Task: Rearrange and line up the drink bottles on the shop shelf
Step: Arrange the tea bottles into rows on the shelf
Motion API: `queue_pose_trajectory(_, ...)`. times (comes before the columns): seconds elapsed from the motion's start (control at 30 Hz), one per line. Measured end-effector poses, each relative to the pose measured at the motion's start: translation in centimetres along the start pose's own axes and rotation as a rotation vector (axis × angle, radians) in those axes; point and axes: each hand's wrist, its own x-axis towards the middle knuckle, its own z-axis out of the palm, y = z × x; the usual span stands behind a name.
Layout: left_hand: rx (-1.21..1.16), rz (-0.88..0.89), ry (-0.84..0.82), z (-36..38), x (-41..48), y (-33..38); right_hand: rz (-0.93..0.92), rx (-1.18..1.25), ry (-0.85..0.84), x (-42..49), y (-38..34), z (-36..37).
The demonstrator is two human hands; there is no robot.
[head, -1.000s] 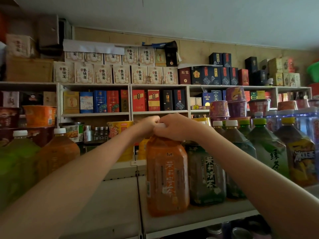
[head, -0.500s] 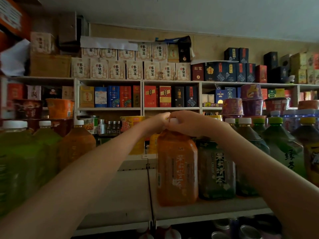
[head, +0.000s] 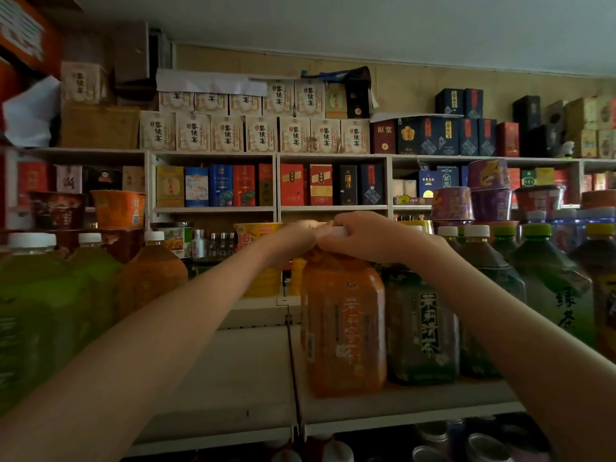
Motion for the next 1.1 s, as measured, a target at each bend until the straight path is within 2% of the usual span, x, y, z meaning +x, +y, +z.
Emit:
queue_pose_trajectory(0.07, 0.020, -0.043, 0.029, -0.5, -0.6, -0.1, 0.041, -0.131, 0.033, 0.2, -0.3, -0.1)
queue_pose_trajectory(0.17, 0.171, -0.072, 0.035, -2.6, -2.5, -0.4, -0.030, -0.343, 0.298, 1.0, -2.1, 0.5)
queue_pose_trajectory(0.27, 0.395, -0.058, 0.047, -6.3, -5.8, -1.0, -0.199, -0.241, 0.473, 2.6, -5.8, 2.1)
queue_pose_trajectory(0.37, 0.682, -0.089, 0.139, -10.2, -9.5, -1.3, -0.235, -0.110, 0.402, 5.3, -9.6, 4.4)
queue_pose_trajectory(0.53, 0.881, -0.199, 0.167, -16.3, -15.4, -3.3, -0.231, 0.042, 0.214, 11.1, -14.3, 9.8)
queue_pose_trajectory(0.6, 0.944, -0.227, 0.230, -19.0, -18.2, -4.3, -0.206, 0.106, 0.145, 13.5, -16.0, 12.3)
queue_pose_trajectory(0.8, 0.797, -0.308, 0.290, -24.6, -24.8, -7.1, -0.013, 0.300, 0.067, 19.8, -18.7, 17.6)
queue_pose_trajectory(0.97, 0.652, -0.323, 0.374, -26.5, -28.5, -8.9, 0.132, 0.373, 0.256, 22.5, -18.6, 20.5)
queue_pose_trajectory(1.1, 0.580, -0.361, 0.422, -27.4, -29.6, -9.6, 0.219, 0.443, 0.312, 22.7, -19.1, 20.8)
